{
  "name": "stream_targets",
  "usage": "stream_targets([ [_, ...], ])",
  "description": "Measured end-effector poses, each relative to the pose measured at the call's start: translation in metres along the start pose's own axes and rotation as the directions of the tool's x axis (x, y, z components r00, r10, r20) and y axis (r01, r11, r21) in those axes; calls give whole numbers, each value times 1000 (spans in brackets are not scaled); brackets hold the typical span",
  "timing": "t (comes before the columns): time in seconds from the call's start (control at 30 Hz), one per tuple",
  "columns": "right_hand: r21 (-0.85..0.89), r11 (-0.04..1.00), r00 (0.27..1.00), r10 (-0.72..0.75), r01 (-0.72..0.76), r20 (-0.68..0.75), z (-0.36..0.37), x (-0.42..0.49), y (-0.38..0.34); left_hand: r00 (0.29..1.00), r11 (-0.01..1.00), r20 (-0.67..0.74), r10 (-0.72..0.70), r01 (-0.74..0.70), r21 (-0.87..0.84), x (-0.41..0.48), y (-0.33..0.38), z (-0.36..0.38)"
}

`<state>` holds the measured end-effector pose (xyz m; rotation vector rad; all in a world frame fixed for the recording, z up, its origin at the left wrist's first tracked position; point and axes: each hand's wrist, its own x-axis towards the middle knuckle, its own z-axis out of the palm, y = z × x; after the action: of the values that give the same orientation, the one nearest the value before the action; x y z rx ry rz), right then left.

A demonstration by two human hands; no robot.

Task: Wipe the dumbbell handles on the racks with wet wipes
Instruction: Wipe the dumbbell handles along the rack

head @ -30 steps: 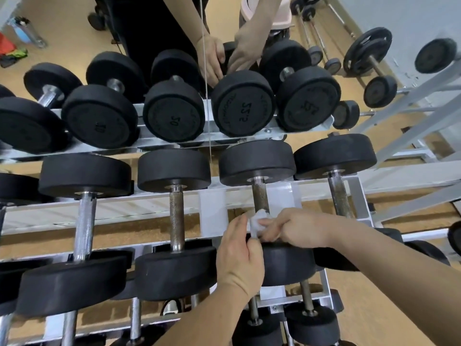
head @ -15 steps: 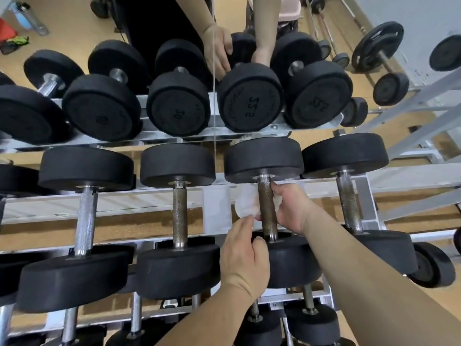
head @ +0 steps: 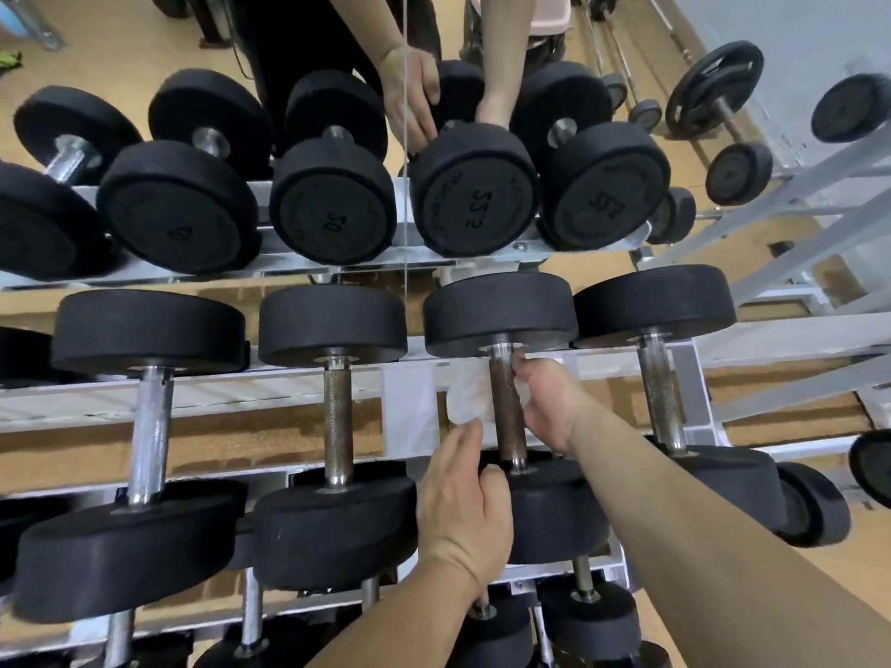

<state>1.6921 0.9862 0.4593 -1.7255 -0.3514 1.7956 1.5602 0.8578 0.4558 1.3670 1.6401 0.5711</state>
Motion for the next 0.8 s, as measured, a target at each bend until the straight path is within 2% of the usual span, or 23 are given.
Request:
stream_targets([
  [0.17, -187, 981, 993, 73, -55, 93, -26, -12, 14, 1000, 999, -10, -30, 29, -28, -2, 1, -4],
  [0.27, -237, 971, 996, 53, -36, 67, -51, -34, 11, 997, 999, -49, -52, 51, -20, -5, 0, -5],
  [0.4, -104, 992, 997, -70, 68, -19, -83, -70, -11, 999, 999, -38, -14, 16, 34, -10, 5, -9],
  [0.53, 52, 989, 982, -133, 141, -137, -113, -115, -21, 999, 964, 16, 45, -47, 262, -9, 20, -12],
  [0.63, 46, 970, 947, -221, 238, -234, -139, -139, -30, 989, 942, 21, 144, -144, 304, 0, 56, -4],
  [0.73, -142, 933, 865, -361, 331, -349, -157, -139, -43, 959, 927, 190, 211, -258, 272, 12, 109, 32],
  [0.8, -349, 882, 841, -432, 318, -325, -163, -129, -45, 927, 878, 310, 209, -318, 359, 23, 133, 69],
])
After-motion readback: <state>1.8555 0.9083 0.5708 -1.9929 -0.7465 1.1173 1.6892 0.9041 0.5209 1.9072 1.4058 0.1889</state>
